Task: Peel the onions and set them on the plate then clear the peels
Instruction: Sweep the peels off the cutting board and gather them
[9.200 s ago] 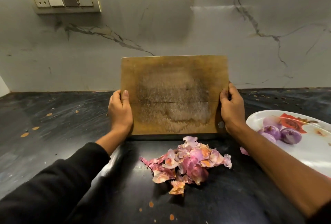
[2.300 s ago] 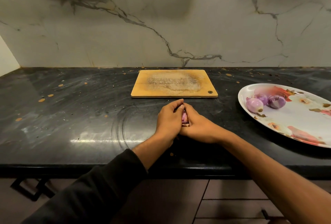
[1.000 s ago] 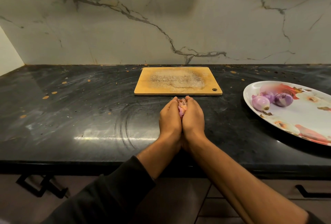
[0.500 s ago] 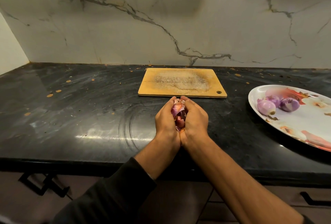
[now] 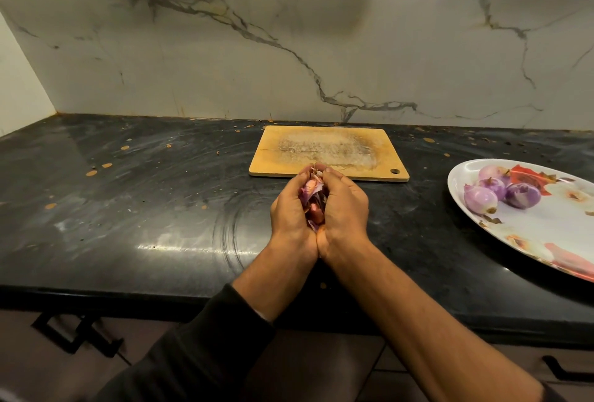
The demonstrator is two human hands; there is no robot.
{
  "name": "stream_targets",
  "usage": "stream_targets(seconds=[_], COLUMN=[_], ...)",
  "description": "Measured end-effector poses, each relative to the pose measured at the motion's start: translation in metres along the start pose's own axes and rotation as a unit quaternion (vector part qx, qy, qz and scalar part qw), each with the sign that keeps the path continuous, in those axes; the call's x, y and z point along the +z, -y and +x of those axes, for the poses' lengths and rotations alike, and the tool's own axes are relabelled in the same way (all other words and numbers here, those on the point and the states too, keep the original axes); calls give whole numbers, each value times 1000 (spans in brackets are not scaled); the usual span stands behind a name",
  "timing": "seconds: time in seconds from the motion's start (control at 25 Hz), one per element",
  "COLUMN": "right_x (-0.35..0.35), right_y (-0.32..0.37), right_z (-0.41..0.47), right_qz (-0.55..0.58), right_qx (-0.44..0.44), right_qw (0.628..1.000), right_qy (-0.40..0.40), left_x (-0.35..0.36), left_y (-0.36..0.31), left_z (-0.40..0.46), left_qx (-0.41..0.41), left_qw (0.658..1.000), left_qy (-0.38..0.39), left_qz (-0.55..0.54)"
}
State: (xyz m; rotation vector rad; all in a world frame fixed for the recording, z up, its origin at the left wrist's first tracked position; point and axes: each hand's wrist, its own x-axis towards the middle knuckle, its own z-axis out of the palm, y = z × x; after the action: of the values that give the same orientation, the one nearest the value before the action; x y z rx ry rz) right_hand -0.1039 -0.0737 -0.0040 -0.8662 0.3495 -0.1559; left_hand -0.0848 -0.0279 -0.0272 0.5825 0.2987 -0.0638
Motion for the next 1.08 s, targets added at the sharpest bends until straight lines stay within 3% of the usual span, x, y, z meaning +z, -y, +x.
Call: stream_targets(seconds=[0.16, 0.6, 1.08], right_x=[16, 101, 185], right_y=[-4, -77, -208], right_z=[-8, -55, -150], right_qz=[-10, -28, 3], right_qx=[0, 87, 224], right_qw=[999, 983, 923], right_qy=[36, 159, 314], left_x=[-3, -62, -189], left_y=[-21, -125, -231], left_z=[-7, -48, -104], left_qx=[35, 187, 333], left_qw=[999, 978, 923], left_qy=[4, -88, -173], left_qz=[4, -7, -91])
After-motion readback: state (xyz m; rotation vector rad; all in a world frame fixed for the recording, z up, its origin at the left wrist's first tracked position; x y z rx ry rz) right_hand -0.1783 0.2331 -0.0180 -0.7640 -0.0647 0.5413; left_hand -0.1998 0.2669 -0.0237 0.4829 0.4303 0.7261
